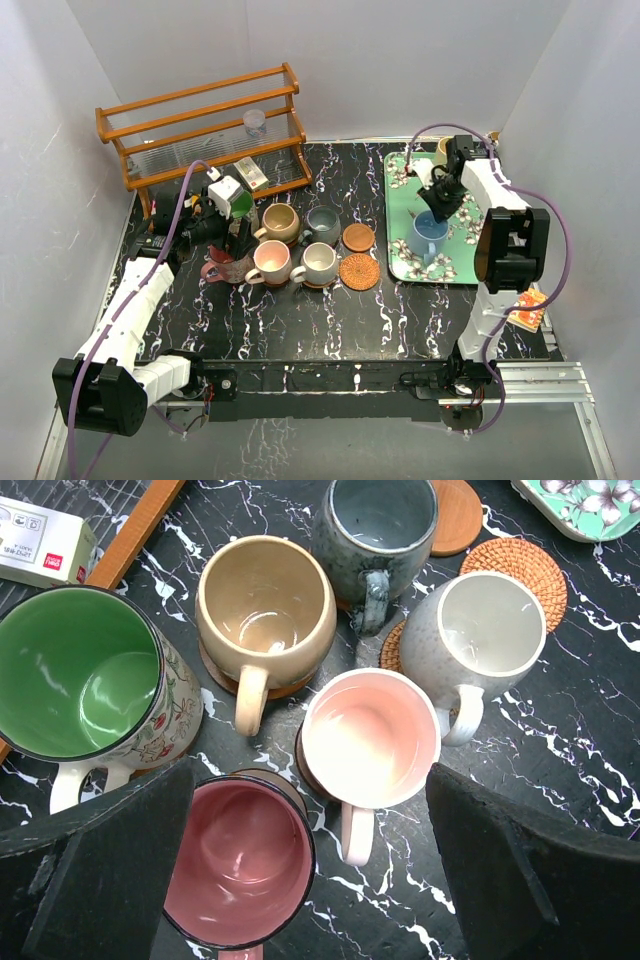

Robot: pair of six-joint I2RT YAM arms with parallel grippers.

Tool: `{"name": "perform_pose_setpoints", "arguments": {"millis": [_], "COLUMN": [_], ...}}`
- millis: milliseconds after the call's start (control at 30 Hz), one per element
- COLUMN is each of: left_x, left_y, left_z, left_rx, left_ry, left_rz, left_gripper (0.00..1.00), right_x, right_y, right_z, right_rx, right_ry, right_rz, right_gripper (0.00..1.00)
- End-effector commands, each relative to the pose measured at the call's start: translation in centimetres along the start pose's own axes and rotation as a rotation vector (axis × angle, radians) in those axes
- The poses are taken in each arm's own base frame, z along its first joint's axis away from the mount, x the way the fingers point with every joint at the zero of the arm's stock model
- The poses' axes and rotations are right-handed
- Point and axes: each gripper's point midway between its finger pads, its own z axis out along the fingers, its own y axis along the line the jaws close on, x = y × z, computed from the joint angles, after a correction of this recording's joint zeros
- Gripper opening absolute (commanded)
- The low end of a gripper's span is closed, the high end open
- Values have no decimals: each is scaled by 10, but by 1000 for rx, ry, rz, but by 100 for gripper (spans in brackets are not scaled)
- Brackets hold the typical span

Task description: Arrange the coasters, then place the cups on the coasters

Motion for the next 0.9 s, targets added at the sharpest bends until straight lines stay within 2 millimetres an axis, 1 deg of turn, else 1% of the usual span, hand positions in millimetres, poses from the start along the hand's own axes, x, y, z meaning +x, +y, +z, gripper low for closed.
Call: {"name": "perform_pose_setpoints", "arguments": {"millis": [0, 67, 200, 333, 400, 500, 600, 733, 867], "left_x": [-10, -10, -10, -10, -9, -9, -9, -8, -8], "left_y": [-5, -6, -6, -6, -7, -7, -7, -7, -7], "left_z": [-6, -6, -6, -6, -6, -5, -6, -6, -5], "left_rx": [24, 27, 25, 29, 31, 34, 31, 30, 32], "left_ry": [-46, -45, -44, -43, -44, -45, -46, -44, -42], "left_rz": [29, 27, 28, 26, 25, 25, 29, 28, 27], "left_gripper": [99, 99, 99, 99, 99, 99, 99, 99, 99], "right_x": [17, 22, 29, 31, 27, 23, 23, 24, 20], "right_y": [3, 7, 11, 10, 8, 0, 2, -2, 1], "right_z": [-25, -27, -31, -36, -37, -35, -27, -19, -18], "right_rx": [97, 123, 181, 207, 203, 193, 136, 113, 76], "right_ry": [-5, 3, 14, 19, 9, 5, 17, 33, 25], "right_rz": [219, 302, 452, 515, 486, 394, 315, 258, 226], "right_gripper": [9, 11, 18, 26, 32, 38, 42, 42, 34]}}
